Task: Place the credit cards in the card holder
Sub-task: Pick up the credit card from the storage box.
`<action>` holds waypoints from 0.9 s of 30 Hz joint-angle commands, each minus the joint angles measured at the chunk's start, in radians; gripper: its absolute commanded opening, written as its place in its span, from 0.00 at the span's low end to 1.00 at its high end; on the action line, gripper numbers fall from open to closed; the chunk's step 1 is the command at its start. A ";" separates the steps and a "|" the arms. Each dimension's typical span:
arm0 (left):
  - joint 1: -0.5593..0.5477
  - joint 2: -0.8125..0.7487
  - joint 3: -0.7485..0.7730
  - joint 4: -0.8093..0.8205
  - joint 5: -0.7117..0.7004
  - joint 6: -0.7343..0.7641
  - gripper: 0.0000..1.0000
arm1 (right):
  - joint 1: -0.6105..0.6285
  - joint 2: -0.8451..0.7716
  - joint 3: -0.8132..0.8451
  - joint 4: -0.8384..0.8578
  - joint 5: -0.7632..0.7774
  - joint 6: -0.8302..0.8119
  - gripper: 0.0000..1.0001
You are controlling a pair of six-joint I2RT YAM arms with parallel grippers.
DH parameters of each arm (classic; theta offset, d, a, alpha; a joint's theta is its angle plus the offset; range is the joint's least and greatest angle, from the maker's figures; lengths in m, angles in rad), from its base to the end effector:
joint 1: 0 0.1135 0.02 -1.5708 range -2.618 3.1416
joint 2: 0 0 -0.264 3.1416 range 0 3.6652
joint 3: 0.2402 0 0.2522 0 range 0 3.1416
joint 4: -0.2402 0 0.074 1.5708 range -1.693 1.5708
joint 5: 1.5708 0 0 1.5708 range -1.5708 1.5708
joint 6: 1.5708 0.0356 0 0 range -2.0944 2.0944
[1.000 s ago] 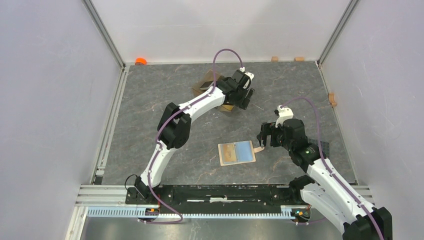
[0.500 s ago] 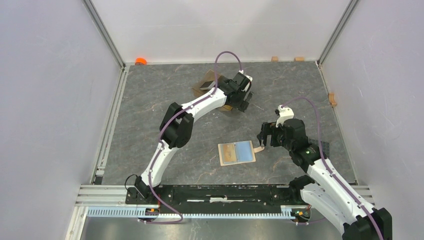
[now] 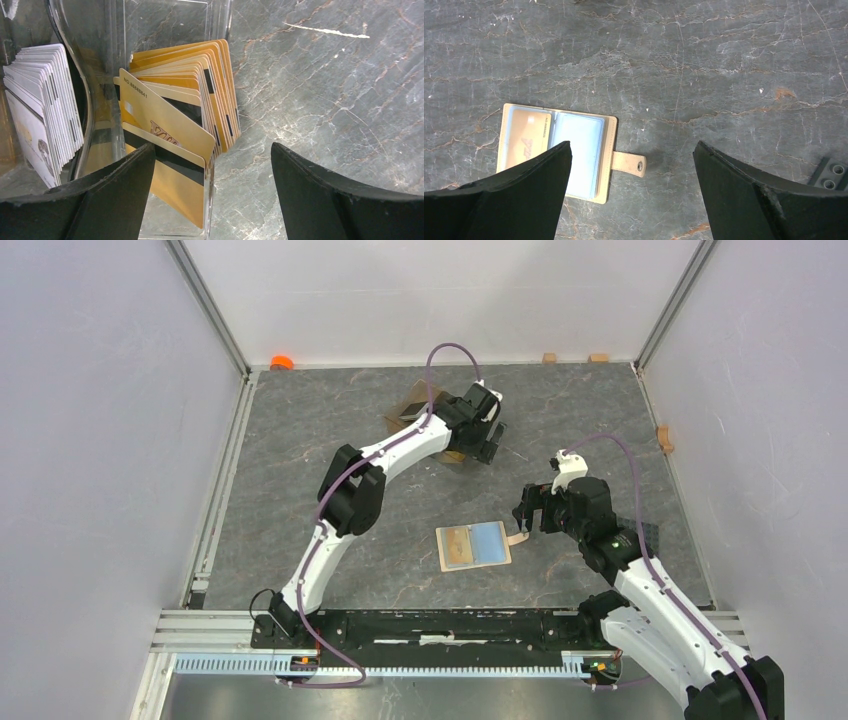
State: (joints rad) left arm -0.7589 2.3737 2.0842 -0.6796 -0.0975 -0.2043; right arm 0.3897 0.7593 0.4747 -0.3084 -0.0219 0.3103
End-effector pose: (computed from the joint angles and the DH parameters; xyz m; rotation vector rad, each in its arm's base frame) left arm 0.3824 -0.3579 0.1942 0.6617 2.4658 -0.2565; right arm 0.1582 0.0658 0.2228 -0.0999 2.1926 0.4229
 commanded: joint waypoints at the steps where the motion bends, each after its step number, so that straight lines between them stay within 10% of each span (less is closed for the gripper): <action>1: -0.017 -0.082 -0.004 -0.015 0.090 -0.052 0.91 | -0.005 -0.016 -0.008 0.029 -0.006 0.010 0.95; 10: -0.020 -0.123 -0.048 -0.015 0.081 -0.044 0.86 | -0.008 -0.016 -0.014 0.034 -0.010 0.012 0.95; 27: -0.023 -0.207 -0.126 -0.017 -0.016 0.001 0.32 | -0.011 -0.023 -0.014 0.038 -0.017 0.021 0.95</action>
State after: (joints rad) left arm -0.7700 2.2498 1.9713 -0.6792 -0.0956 -0.2142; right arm 0.3840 0.7506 0.4591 -0.3065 -0.0273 0.3206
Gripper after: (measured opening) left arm 0.348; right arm 0.955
